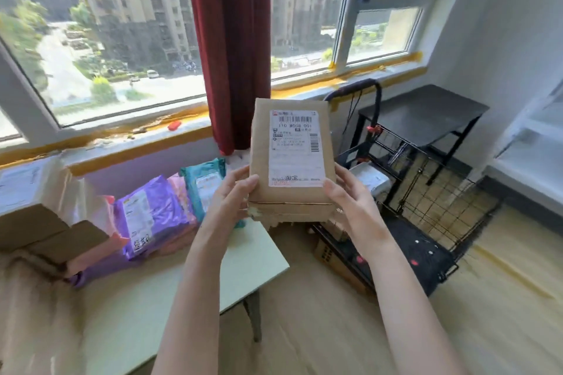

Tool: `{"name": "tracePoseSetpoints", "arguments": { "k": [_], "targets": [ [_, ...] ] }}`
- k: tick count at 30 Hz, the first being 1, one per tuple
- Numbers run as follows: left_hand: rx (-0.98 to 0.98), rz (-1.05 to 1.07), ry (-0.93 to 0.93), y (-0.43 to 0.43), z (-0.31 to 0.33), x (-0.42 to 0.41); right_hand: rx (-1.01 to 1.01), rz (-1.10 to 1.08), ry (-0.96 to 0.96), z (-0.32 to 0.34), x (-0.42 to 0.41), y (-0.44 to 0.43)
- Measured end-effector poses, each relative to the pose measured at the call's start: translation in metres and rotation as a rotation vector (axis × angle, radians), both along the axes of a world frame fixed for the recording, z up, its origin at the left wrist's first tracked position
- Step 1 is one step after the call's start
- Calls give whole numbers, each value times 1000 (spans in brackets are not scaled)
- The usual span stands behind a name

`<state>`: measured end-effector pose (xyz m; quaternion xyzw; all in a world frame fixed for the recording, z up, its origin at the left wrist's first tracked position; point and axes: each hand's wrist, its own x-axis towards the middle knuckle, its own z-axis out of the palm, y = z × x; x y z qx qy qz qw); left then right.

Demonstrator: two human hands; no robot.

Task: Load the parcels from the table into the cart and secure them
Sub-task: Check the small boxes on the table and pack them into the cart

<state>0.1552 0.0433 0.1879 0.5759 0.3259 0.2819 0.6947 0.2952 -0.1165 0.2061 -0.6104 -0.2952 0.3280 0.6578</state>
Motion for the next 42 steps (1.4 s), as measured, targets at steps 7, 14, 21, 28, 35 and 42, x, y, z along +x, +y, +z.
{"name": "tracePoseSetpoints", "arguments": {
  "k": [7,14,21,28,35,42],
  "targets": [
    [-109,-99,82,-18,-25,118,-24,-92,12,-24,92,-33],
    [-108,-283,189,-47,-66,187,-86,-187,108,-66,159,-69],
    [-291,-350,219,-62,-94,252,-164,-394,157,-96,219,-80],
    [-394,-389,163,-39,-110,338,-218,-541,392,-122,280,-55],
    [-470,-510,97,-7,-125,431,-218,-588,612,-139,339,-29],
    [-491,-623,142,-3,-139,495,-152,-670,616,-155,379,-16]
  ]
}}
